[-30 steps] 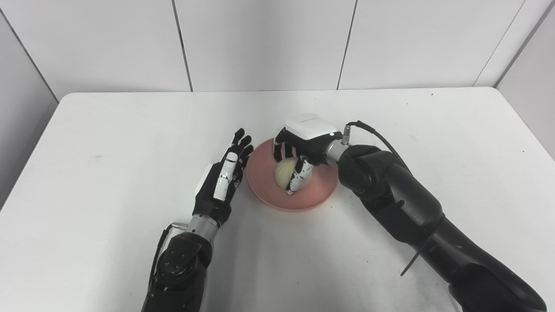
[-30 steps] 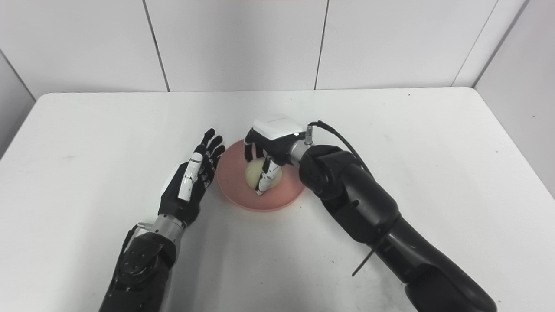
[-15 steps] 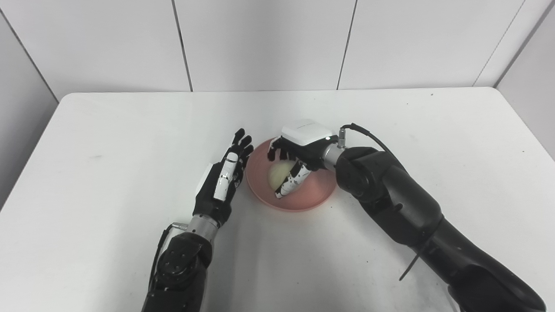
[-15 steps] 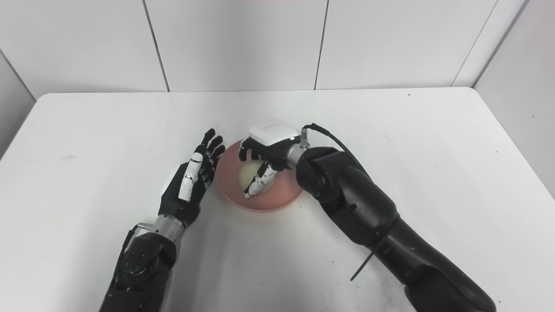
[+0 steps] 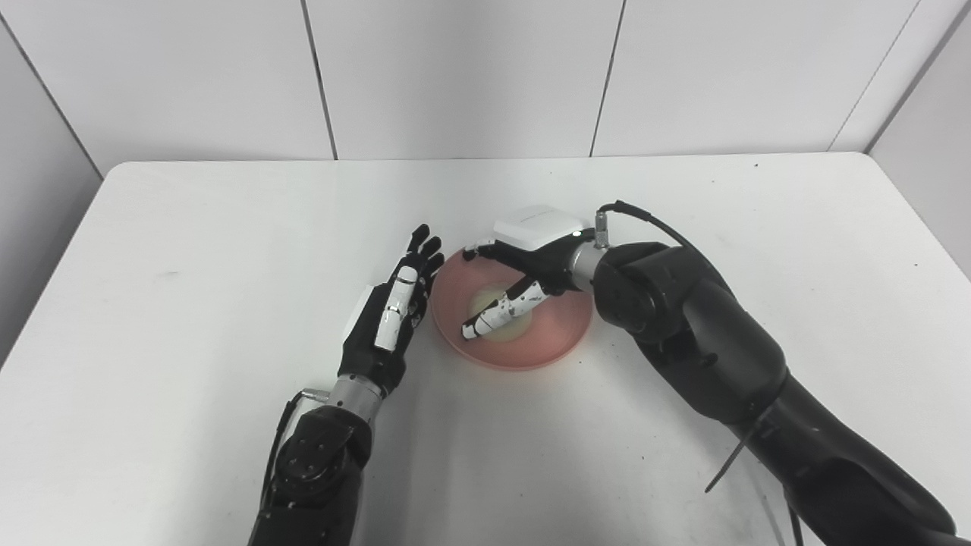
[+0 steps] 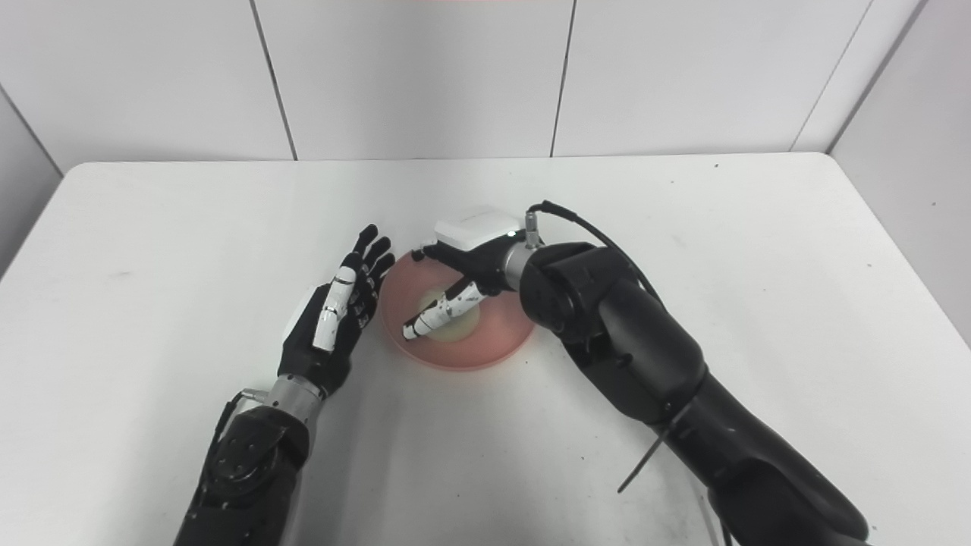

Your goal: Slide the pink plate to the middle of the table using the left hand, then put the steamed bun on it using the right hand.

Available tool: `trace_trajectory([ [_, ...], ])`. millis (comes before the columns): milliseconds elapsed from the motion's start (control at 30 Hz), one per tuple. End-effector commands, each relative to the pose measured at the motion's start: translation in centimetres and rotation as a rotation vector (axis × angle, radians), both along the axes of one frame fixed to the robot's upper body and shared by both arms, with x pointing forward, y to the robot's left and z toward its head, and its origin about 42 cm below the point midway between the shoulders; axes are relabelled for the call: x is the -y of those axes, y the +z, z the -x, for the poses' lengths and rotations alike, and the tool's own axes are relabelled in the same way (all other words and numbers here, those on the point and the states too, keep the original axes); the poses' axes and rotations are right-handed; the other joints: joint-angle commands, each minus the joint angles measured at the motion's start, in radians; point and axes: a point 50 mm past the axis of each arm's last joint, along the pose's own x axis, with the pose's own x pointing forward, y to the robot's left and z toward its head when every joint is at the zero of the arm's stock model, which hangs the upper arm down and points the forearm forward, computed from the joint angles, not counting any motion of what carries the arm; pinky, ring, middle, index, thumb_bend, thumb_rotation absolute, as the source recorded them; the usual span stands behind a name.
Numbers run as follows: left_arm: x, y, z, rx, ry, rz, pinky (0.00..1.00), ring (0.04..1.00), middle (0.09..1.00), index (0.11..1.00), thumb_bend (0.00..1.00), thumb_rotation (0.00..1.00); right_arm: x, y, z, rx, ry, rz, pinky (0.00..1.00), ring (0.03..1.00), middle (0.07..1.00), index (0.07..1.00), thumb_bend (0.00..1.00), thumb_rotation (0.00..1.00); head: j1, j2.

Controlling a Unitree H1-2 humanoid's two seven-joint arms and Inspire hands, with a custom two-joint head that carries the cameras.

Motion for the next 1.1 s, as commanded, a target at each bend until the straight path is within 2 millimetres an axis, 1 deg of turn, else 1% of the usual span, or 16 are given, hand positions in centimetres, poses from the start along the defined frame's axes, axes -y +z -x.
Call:
trace_trajectory([
  [0,-0.3,-3.3,1.4,-0.158,-0.008,-0.033,0.99,0.989,0.995,1.000,0.53,1.00,-0.3,3.6,-0.1,0.091,-0.007,-0.026,0.74,0.862,0.904,0.875,0.87,0.82,0.000,0.000],
  [167,-0.5,-3.4,1.5,-0.160,-0.008,-0.033,1.00,0.991,0.995,1.000,0.54,1.00,0.0,5.0,0.3,0.116,0.001,-0.050,0.70,0.821,0.878,0.867,0.87,0.82,-0.001,-0.001],
  [233,-0.6,-3.4,1.5,-0.162,-0.008,-0.028,1.00,0.993,0.994,1.000,0.54,1.00,0.4,5.7,0.5,0.135,0.007,-0.107,0.70,0.815,0.863,0.858,0.86,0.81,-0.003,-0.003],
  [367,-0.7,-3.4,1.6,-0.162,-0.008,-0.023,1.00,0.999,0.993,1.000,0.54,1.00,2.0,7.3,0.9,0.193,0.002,-0.225,0.67,0.792,0.829,0.838,0.84,0.84,-0.005,-0.009],
  [467,-1.0,-3.5,1.5,-0.158,0.002,-0.022,1.00,0.994,0.986,0.996,0.52,1.00,3.6,7.7,0.7,0.234,-0.024,-0.344,0.63,0.744,0.785,0.813,0.80,0.89,-0.007,-0.015],
  [500,-1.1,-3.5,1.5,-0.159,0.004,-0.023,1.00,0.990,0.987,0.997,0.52,1.00,4.2,7.5,0.6,0.237,-0.037,-0.395,0.60,0.717,0.771,0.803,0.76,0.92,-0.010,-0.018],
  [533,-1.2,-3.5,1.5,-0.158,0.007,-0.025,1.00,0.990,0.990,0.999,0.52,1.00,4.8,7.3,0.4,0.237,-0.059,-0.442,0.61,0.714,0.773,0.802,0.73,0.94,-0.010,-0.019],
  [600,-1.3,-3.5,1.6,-0.156,0.012,-0.027,1.00,0.991,0.992,1.000,0.51,1.00,5.7,6.8,0.3,0.239,-0.094,-0.494,0.61,0.717,0.778,0.804,0.72,0.97,-0.010,-0.022],
  [633,-1.4,-3.5,1.6,-0.151,0.019,-0.029,1.00,0.991,0.992,1.000,0.51,1.00,6.5,6.1,0.2,0.241,-0.119,-0.529,0.61,0.718,0.780,0.805,0.72,0.98,-0.008,-0.026],
  [667,-1.5,-3.4,1.7,-0.144,0.025,-0.031,1.00,0.996,0.997,1.000,0.50,1.00,7.2,5.3,0.3,0.241,-0.142,-0.561,0.57,0.674,0.736,0.786,0.64,0.99,-0.008,-0.027],
  [700,-1.6,-3.4,1.7,-0.138,0.030,-0.028,1.00,0.998,0.999,1.000,0.50,1.00,7.8,4.5,0.4,0.235,-0.167,-0.600,0.55,0.660,0.719,0.780,0.59,1.00,-0.004,-0.032],
  [733,-1.7,-3.4,1.7,-0.134,0.033,-0.027,1.00,1.000,1.000,1.000,0.50,1.00,8.2,3.9,0.4,0.232,-0.183,-0.626,0.57,0.657,0.714,0.772,0.54,1.00,-0.004,-0.033],
  [833,-1.9,-3.5,1.8,-0.119,0.050,-0.021,1.00,0.998,1.000,1.000,0.49,1.00,9.1,1.8,0.7,0.181,-0.249,-0.732,0.63,0.697,0.759,0.804,0.49,1.00,-0.002,-0.047],
  [933,-2.2,-3.7,1.9,-0.108,0.066,-0.024,1.00,1.000,1.000,1.000,0.49,1.00,9.7,-0.2,1.1,0.123,-0.303,-0.858,0.65,0.719,0.779,0.820,0.48,1.00,-0.003,-0.058],
  [967,-2.3,-3.8,2.0,-0.104,0.072,-0.024,1.00,1.000,1.000,1.000,0.49,1.00,9.8,-0.7,1.2,0.101,-0.319,-0.893,0.69,0.773,0.828,0.859,0.49,1.00,-0.003,-0.059],
  [1067,-2.6,-3.8,2.1,-0.082,0.093,-0.022,1.00,1.000,1.000,1.000,0.47,1.00,10.3,-2.3,1.8,0.060,-0.355,-1.004,0.78,0.846,0.900,0.918,0.47,1.00,-0.004,-0.069],
])
